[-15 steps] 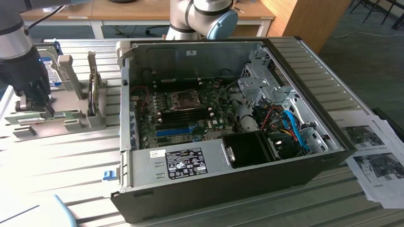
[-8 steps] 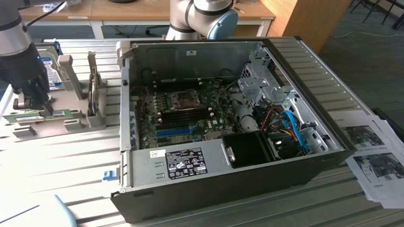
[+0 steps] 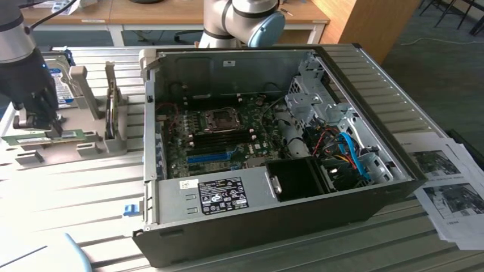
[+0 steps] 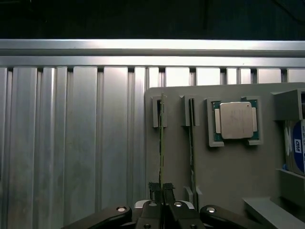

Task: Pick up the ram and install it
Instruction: 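Pick up the ram and move it above insertion slot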

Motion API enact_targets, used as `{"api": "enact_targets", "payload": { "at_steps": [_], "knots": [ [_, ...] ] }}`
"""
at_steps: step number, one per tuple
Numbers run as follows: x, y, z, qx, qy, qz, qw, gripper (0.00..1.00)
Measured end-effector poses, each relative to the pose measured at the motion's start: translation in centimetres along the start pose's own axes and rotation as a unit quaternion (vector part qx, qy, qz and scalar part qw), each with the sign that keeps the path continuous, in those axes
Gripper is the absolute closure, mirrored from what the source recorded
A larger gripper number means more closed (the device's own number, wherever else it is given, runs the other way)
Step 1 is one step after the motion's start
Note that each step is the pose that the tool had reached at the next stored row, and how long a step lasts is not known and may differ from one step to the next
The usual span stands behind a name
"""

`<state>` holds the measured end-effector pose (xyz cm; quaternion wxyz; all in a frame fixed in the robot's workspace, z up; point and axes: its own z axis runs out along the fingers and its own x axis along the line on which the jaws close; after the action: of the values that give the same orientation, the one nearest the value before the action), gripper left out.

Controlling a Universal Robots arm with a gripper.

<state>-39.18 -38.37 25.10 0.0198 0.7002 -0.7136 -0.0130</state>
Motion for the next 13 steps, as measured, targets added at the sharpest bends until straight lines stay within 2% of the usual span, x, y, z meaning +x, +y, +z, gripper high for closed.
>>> {"api": "enact_targets", "payload": {
  "at_steps": [8, 13],
  "knots": [
    [0.01, 0.03, -0.69, -0.0001, 0.0013, 0.004, 1.0000, 0.89],
    [0.00, 0.03, -0.70, 0.0000, 0.0013, 0.004, 1.0000, 0.89]
  ]
}}
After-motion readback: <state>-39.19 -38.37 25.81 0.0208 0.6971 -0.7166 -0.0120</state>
